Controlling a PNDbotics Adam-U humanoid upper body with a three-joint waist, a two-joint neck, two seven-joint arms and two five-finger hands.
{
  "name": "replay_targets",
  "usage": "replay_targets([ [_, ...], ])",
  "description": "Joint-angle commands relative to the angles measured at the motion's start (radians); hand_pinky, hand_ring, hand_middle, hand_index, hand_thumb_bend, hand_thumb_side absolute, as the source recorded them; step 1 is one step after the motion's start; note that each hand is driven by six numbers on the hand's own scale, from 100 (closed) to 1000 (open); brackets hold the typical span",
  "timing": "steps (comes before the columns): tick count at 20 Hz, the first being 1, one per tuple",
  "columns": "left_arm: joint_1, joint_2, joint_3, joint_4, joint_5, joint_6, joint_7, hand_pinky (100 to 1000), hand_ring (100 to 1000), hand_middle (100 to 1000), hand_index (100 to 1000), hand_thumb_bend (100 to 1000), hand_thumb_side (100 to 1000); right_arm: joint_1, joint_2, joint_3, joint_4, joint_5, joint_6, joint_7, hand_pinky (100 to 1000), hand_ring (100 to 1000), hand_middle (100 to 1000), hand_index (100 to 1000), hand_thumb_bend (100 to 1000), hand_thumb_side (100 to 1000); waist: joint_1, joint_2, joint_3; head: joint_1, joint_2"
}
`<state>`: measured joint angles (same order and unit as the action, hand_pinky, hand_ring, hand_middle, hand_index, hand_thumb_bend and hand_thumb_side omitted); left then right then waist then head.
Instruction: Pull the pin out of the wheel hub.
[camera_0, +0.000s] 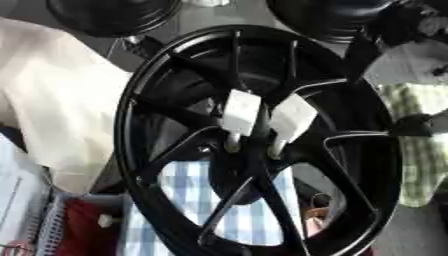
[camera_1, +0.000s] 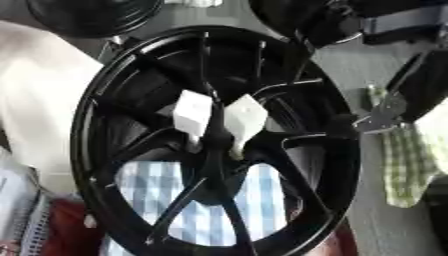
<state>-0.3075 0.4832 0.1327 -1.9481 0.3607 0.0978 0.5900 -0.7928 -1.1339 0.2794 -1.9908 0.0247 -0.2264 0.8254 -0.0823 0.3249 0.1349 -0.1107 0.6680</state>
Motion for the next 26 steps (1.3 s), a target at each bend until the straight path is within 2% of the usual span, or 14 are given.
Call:
replay_targets([
  [1,-0.004,0.026,0.002,-0.008,0.001,-0.002,-0.004,778,658,593,750,272,678,-0.037,-0.001,0.017,-0.009,0.014,0.021,-0.010,864,796,752,778,406,380,0.003,-0.031,0.001,-0.006,0.010],
  [16,-0.007,0.016,-0.001,-0.002,0.007,-0.003,-0.009,780,659,594,751,272,680,-0.144,0.098,0.127,-0.002,-0.010,0.190,-0.036,862,790,743,779,391,371,-0.002,-0.040,0.023,-0.029,0.056],
  [21,-0.011,0.012,-0.002,-0.001,0.009,-0.003,-0.010,780,659,594,751,272,682,-0.148,0.118,0.149,0.029,-0.011,0.211,-0.035,862,788,741,786,384,355,-0.008,-0.039,0.031,-0.039,0.064],
  [26,-0.018,0.013,0.000,-0.002,0.009,-0.004,-0.010,781,659,594,751,272,681,-0.145,0.135,0.164,0.075,-0.009,0.209,-0.035,863,789,740,787,385,340,-0.013,-0.033,0.040,-0.046,0.078],
])
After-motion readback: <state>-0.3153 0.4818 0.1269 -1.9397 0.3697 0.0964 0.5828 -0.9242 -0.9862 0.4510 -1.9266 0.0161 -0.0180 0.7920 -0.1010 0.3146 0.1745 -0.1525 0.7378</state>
